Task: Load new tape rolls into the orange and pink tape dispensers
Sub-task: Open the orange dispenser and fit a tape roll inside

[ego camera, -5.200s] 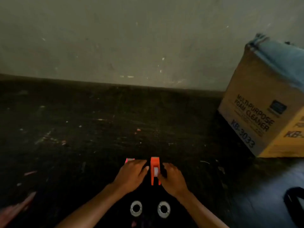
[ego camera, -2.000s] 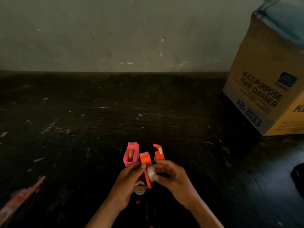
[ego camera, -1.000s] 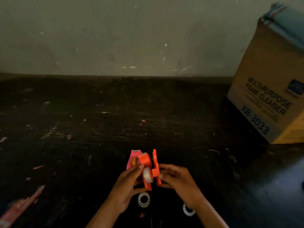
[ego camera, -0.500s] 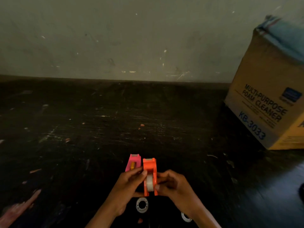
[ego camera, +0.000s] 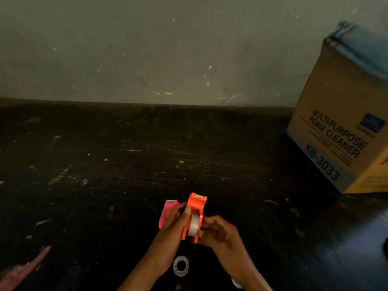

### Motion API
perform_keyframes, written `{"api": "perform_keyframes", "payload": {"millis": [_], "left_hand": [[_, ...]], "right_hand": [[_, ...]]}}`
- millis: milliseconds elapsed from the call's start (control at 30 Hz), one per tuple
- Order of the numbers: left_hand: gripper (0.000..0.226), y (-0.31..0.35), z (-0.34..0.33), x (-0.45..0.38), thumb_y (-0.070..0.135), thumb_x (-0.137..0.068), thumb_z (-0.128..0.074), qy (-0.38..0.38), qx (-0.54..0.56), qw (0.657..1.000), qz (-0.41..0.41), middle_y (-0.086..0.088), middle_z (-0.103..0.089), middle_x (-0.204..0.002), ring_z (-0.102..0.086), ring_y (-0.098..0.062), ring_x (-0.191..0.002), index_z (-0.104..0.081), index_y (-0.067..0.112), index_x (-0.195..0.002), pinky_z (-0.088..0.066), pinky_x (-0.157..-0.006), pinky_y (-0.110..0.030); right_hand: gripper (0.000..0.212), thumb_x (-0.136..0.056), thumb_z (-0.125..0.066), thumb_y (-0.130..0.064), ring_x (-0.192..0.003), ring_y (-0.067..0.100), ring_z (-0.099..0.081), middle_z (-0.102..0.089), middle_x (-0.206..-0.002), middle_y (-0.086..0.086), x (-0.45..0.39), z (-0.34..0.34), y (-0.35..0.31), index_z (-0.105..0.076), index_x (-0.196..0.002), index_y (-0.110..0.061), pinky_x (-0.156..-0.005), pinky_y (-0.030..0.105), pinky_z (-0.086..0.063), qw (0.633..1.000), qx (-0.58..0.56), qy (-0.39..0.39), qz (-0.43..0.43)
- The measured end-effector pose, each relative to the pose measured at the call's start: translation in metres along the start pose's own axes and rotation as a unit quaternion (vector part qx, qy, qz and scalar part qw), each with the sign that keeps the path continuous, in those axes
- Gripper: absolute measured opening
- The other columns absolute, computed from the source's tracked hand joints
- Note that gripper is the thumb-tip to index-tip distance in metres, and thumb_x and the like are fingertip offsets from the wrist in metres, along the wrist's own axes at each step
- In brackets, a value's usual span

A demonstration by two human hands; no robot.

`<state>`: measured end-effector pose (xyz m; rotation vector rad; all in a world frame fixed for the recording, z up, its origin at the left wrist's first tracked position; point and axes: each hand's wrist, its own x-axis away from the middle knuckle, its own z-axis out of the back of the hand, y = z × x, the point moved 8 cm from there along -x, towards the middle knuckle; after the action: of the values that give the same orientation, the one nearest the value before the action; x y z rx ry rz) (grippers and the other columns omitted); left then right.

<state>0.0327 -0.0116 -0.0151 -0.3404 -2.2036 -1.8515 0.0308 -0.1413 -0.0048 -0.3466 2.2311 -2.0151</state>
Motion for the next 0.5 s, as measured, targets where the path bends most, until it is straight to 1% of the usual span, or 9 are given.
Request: {"api": "perform_keyframes", "payload": {"millis": [33, 67, 133, 167, 233, 300, 367, 433, 500], "left_hand": [[0.044, -0.004, -0.004, -0.001, 0.046, -0.081, -0.058, -0.005, 0.035, 0.999, 0.023, -0.013, -0.069, -0.112, -0.065, -0.025, -0.103, -0.061, 0.022, -0.118, -0.051, -0.088, -0.042], [0.044, -0.007, -0.006, -0.002, 0.043, -0.084, -0.055, -0.009, 0.066, 0.997, 0.037, -0.016, -0.068, -0.109, -0.065, -0.028, -0.099, -0.058, 0.017, -0.120, -0.052, -0.081, -0.042], [0.046, -0.009, -0.006, -0.004, 0.038, -0.084, -0.054, -0.012, 0.106, 0.993, 0.051, -0.021, -0.068, -0.109, -0.066, -0.031, -0.096, -0.055, 0.012, -0.122, -0.054, -0.074, -0.043], [0.046, -0.008, -0.006, -0.005, 0.037, -0.084, -0.055, -0.014, 0.116, 0.992, 0.051, -0.021, -0.068, -0.110, -0.067, -0.030, -0.095, -0.056, 0.012, -0.122, -0.056, -0.072, -0.043], [0.038, -0.004, -0.009, -0.004, 0.034, -0.088, -0.052, -0.029, 0.113, 0.992, 0.044, -0.018, -0.070, -0.110, -0.070, -0.028, -0.092, -0.058, 0.014, -0.120, -0.057, -0.067, -0.040], [0.029, 0.000, -0.012, -0.002, 0.031, -0.093, -0.049, -0.036, 0.102, 0.993, 0.038, -0.016, -0.071, -0.106, -0.071, -0.026, -0.088, -0.060, 0.018, -0.116, -0.055, -0.064, -0.037], [0.024, 0.002, -0.015, -0.001, 0.027, -0.094, -0.048, -0.036, 0.087, 0.995, 0.033, -0.013, -0.071, -0.102, -0.071, -0.023, -0.085, -0.061, 0.019, -0.114, -0.054, -0.063, -0.034], [0.027, 0.003, -0.016, -0.001, 0.029, -0.092, -0.050, -0.033, 0.067, 0.997, 0.033, -0.013, -0.070, -0.105, -0.069, -0.025, -0.090, -0.060, 0.020, -0.116, -0.053, -0.065, -0.035], [0.036, 0.004, -0.015, 0.001, 0.039, -0.086, -0.056, -0.028, 0.041, 0.998, 0.027, -0.018, -0.066, -0.109, -0.067, -0.027, -0.092, -0.058, 0.023, -0.118, -0.053, -0.067, -0.037]], "right_hand": [[0.019, -0.082, -0.065, 0.004, -0.094, 0.017, -0.071, -0.074, -0.101, 0.015, -0.001, 0.000, -0.002, -0.068, -0.098, -0.005, -0.078, 0.028, -0.058, 1.000, 0.025, 0.000, 0.003], [0.019, -0.082, -0.066, -0.001, -0.094, 0.016, -0.070, -0.073, -0.100, 0.013, -0.004, 0.002, -0.004, -0.070, -0.099, -0.010, -0.081, 0.030, -0.058, 0.997, 0.077, 0.001, 0.012], [0.018, -0.081, -0.070, -0.011, -0.090, 0.013, -0.069, -0.072, -0.097, 0.006, -0.006, 0.009, -0.014, -0.072, -0.098, -0.019, -0.083, 0.033, -0.057, 0.983, 0.178, 0.007, 0.036], [0.017, -0.081, -0.071, -0.015, -0.088, 0.011, -0.068, -0.070, -0.096, 0.002, -0.007, 0.014, -0.022, -0.072, -0.097, -0.022, -0.081, 0.031, -0.056, 0.977, 0.208, 0.020, 0.052], [0.016, -0.084, -0.068, -0.019, -0.086, 0.007, -0.066, -0.067, -0.094, -0.004, -0.008, 0.019, -0.041, -0.071, -0.096, -0.028, -0.077, 0.023, -0.053, 0.966, 0.237, 0.043, 0.089], [0.017, -0.087, -0.064, -0.019, -0.088, 0.006, -0.063, -0.066, -0.093, -0.008, -0.012, 0.014, -0.055, -0.072, -0.096, -0.030, -0.077, 0.021, -0.052, 0.960, 0.259, 0.026, 0.107], [0.016, -0.088, -0.063, -0.020, -0.090, 0.007, -0.062, -0.067, -0.093, -0.007, -0.017, 0.004, -0.060, -0.073, -0.095, -0.029, -0.080, 0.021, -0.051, 0.949, 0.295, -0.015, 0.109], [0.014, -0.087, -0.063, -0.019, -0.092, 0.005, -0.062, -0.069, -0.094, -0.008, -0.021, -0.002, -0.061, -0.073, -0.091, -0.027, -0.082, 0.020, -0.050, 0.946, 0.306, -0.043, 0.098], [0.014, -0.086, -0.063, -0.015, -0.092, 0.002, -0.062, -0.067, -0.091, -0.012, -0.023, -0.005, -0.063, -0.072, -0.086, -0.026, -0.080, 0.015, -0.048, 0.943, 0.313, -0.053, 0.104]]}}
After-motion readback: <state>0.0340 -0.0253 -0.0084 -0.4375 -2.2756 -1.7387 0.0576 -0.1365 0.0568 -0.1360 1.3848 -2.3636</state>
